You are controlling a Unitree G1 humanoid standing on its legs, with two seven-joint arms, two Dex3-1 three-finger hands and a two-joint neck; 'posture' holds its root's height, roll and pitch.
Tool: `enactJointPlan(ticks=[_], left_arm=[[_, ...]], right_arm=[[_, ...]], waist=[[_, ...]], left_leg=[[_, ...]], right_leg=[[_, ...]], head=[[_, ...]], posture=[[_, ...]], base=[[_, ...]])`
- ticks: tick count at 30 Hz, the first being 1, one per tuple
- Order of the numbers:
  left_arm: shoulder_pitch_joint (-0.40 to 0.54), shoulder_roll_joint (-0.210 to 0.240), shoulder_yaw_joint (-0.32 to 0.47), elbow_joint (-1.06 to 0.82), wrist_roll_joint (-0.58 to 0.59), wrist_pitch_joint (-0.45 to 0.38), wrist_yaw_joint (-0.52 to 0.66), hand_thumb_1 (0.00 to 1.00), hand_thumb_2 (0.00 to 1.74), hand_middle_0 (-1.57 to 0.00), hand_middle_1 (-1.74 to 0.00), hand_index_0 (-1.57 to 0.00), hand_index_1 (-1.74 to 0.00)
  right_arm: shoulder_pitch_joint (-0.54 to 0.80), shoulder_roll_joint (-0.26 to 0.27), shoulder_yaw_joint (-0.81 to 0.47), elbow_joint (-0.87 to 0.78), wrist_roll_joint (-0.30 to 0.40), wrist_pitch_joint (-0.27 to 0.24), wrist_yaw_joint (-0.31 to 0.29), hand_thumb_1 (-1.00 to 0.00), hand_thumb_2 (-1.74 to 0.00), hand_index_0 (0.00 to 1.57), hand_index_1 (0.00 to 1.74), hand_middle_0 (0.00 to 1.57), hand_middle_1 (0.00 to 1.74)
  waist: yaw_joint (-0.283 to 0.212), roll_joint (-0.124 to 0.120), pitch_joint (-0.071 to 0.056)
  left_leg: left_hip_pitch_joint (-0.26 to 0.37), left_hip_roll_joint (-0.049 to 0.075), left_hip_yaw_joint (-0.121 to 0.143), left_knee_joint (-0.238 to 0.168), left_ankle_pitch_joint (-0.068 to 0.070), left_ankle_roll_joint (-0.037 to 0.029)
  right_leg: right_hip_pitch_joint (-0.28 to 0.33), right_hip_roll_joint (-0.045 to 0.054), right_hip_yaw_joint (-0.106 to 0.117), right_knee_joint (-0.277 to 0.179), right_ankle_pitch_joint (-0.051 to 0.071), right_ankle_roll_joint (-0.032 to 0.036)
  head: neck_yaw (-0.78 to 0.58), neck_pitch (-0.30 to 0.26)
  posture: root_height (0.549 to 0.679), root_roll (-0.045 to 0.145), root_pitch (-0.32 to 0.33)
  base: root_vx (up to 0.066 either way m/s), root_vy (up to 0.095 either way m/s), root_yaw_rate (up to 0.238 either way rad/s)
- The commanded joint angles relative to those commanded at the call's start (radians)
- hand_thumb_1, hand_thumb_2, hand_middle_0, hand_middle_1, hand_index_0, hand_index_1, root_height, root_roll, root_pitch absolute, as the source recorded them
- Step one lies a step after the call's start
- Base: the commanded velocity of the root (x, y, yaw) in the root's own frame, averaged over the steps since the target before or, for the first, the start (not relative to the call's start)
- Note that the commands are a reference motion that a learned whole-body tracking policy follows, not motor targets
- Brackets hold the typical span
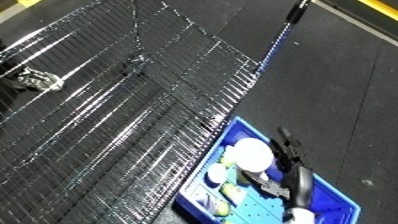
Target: Pick up the object and place it into the box
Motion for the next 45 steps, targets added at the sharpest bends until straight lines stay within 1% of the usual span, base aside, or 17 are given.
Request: enactJointPlan(ticks=[3,7,11,15,17,19,23,27,30,33,37,39,42,45], left_arm=[[0.001,-0.006,-0.001,0.002,-0.004,-0.001,-0.003,1.0,1.74,-1.57,-1.74,-1.57,-1.74],[0.002,-0.012,-0.002,0.001,-0.007,0.0,0.002,1.0,1.74,-1.57,-1.74,-1.57,-1.74],[0.008,-0.016,-0.002,0.001,-0.012,-0.002,0.006,1.0,1.74,-1.57,-1.74,-1.57,-1.74],[0.013,-0.021,-0.005,-0.006,-0.016,-0.004,0.017,1.0,1.74,-1.57,-1.74,-1.57,-1.74],[0.014,-0.022,-0.006,-0.01,-0.018,-0.002,0.024,1.0,1.74,-1.57,-1.74,-1.57,-1.74],[0.016,-0.021,-0.005,-0.014,-0.02,0.003,0.029,1.0,1.74,-1.57,-1.74,-1.57,-1.74],[0.015,-0.015,0.001,-0.018,-0.018,0.012,0.035,1.0,1.74,-1.57,-1.74,-1.57,-1.74],[0.006,-0.011,0.008,-0.013,-0.016,0.018,0.038,1.0,1.74,-1.57,-1.74,-1.57,-1.74],[-0.001,-0.004,0.009,-0.011,-0.012,0.026,0.036,1.0,1.74,-1.57,-1.74,-1.57,-1.74],[-0.007,0.001,0.01,-0.002,-0.008,0.028,0.033,1.0,1.74,-1.57,-1.74,-1.57,-1.74],[-0.009,0.013,0.018,0.004,-0.002,0.034,0.026,1.0,1.74,-1.57,-1.74,-1.57,-1.74],[-0.007,0.022,0.026,0.002,0.0,0.039,0.022,1.0,1.74,-1.57,-1.74,-1.57,-1.74],[-0.004,0.032,0.036,-0.003,0.007,0.05,0.017,1.0,1.74,-1.57,-1.74,-1.57,-1.74],[-0.001,0.037,0.041,-0.005,0.015,0.059,0.012,1.0,1.74,-1.57,-1.74,-1.57,-1.74]], right_arm=[[0.001,-0.002,-0.007,-0.001,-0.004,0.002,0.009,0.0,0.0,0.0,0.0,0.0,0.0],[0.005,0.001,-0.007,-0.01,-0.026,0.009,0.01,0.0,0.0,0.0,0.0,0.0,0.0],[0.009,0.004,0.004,-0.037,-0.048,0.015,0.046,0.0,0.0,0.0,0.0,0.0,0.0],[0.003,0.011,0.028,-0.081,-0.08,0.028,0.081,0.0,0.0,0.0,0.0,0.0,0.0],[-0.005,0.017,0.044,-0.108,-0.091,0.044,0.099,0.0,0.0,0.0,0.0,0.0,0.0],[-0.015,0.025,0.061,-0.134,-0.104,0.062,0.115,0.0,0.0,0.0,0.0,0.0,0.0],[-0.048,0.043,0.095,-0.174,-0.134,0.097,0.137,0.0,0.0,0.0,0.0,0.0,0.0],[-0.089,0.054,0.125,-0.185,-0.153,0.126,0.145,0.0,0.0,0.0,0.0,0.0,0.0],[-0.113,0.061,0.141,-0.18,-0.157,0.135,0.145,0.0,0.0,0.0,0.0,0.0,0.0],[-0.13,0.071,0.155,-0.177,-0.157,0.138,0.146,0.0,0.0,0.0,0.0,0.0,0.0],[-0.138,0.089,0.171,-0.175,-0.168,0.14,0.141,0.0,0.0,0.0,0.0,0.0,0.0],[-0.138,0.097,0.179,-0.177,-0.169,0.141,0.136,0.0,0.0,0.0,0.0,0.0,0.0],[-0.137,0.106,0.19,-0.18,-0.163,0.141,0.132,0.0,0.0,0.0,0.0,0.0,0.0],[-0.133,0.113,0.198,-0.178,-0.156,0.141,0.132,0.0,0.0,0.0,0.0,0.0,0.0]], waist=[[-0.002,0.003,0.0],[0.0,0.002,-0.001],[0.006,-0.003,-0.001],[0.019,-0.011,0.0],[0.03,-0.015,0.0],[0.042,-0.021,0.0],[0.071,-0.039,0.0],[0.103,-0.06,0.0],[0.129,-0.078,0.0],[0.152,-0.095,0.0],[0.178,-0.119,-0.001],[0.189,-0.132,-0.002],[0.204,-0.15,-0.004],[0.215,-0.159,-0.006]], left_leg=[[0.007,-0.002,-0.001,-0.004,0.002,-0.0016],[0.014,-0.002,-0.002,-0.006,0.004,-0.003],[0.014,-0.001,-0.005,-0.004,0.006,-0.0032],[0.009,-0.004,-0.013,0.003,0.006,-0.0018],[0.004,-0.007,-0.019,0.003,0.005,-0.0007],[-0.001,-0.011,-0.027,0.0,0.006,0.0003],[-0.013,-0.017,-0.044,-0.006,0.013,0.0014],[-0.026,-0.02,-0.064,-0.006,0.02,0.0029],[-0.035,-0.023,-0.081,-0.004,0.025,0.0048],[-0.04,-0.027,-0.097,-0.005,0.03,0.0062],[-0.047,-0.028,-0.109,-0.004,0.034,0.0093],[-0.05,-0.027,-0.113,-0.001,0.036,0.0113],[-0.057,-0.022,-0.12,0.008,0.038,0.0129],[-0.063,-0.018,-0.126,0.021,0.038,0.0136]], right_leg=[[0.007,0.0005,0.0,-0.003,0.0,0.0003],[0.015,0.0009,-0.001,-0.006,0.001,0.0],[0.022,0.003,-0.004,-0.007,0.001,-0.002],[0.024,0.0063,-0.008,0.003,-0.003,-0.0055],[0.024,0.0067,-0.011,0.009,-0.005,-0.0069],[0.024,0.0062,-0.013,0.014,-0.006,-0.0079],[0.022,0.004,-0.024,0.018,-0.006,-0.01],[0.028,0.0062,-0.039,0.021,-0.006,-0.0146],[0.036,0.0105,-0.052,0.022,-0.005,-0.0189],[0.046,0.0169,-0.065,0.021,-0.004,-0.0222],[0.058,0.0267,-0.082,0.027,-0.005,-0.0257],[0.064,0.0314,-0.09,0.03,-0.006,-0.0269],[0.071,0.0374,-0.101,0.032,-0.005,-0.0277],[0.077,0.0417,-0.107,0.036,-0.005,-0.0282]], head=[[-0.001,-0.007],[-0.013,-0.022],[-0.043,-0.04],[-0.074,-0.07],[-0.098,-0.092],[-0.123,-0.099],[-0.173,-0.106],[-0.233,-0.118],[-0.274,-0.125],[-0.315,-0.122],[-0.339,-0.082],[-0.358,-0.055],[-0.38,-0.055],[-0.399,-0.055]], posture=[[0.667,0.091,-0.002],[0.668,0.091,-0.007],[0.668,0.09,-0.011],[0.668,0.088,-0.017],[0.667,0.088,-0.018],[0.667,0.087,-0.019],[0.667,0.084,-0.017],[0.667,0.078,-0.019],[0.668,0.073,-0.021],[0.668,0.066,-0.025],[0.668,0.056,-0.031],[0.668,0.052,-0.034],[0.668,0.045,-0.04],[0.668,0.04,-0.047]], base=[[0.024,0.023,0.005],[0.02,0.018,0.026],[0.024,0.016,0.033],[0.023,0.016,0.077],[0.024,0.01,0.142],[0.017,0.001,0.175],[-0.002,-0.012,0.194],[-0.001,-0.04,0.199],[0.008,-0.067,0.227],[0.014,-0.073,0.21],[0.022,-0.082,0.163],[0.028,-0.079,0.112],[0.037,-0.067,0.084],[0.048,-0.05,0.079]])
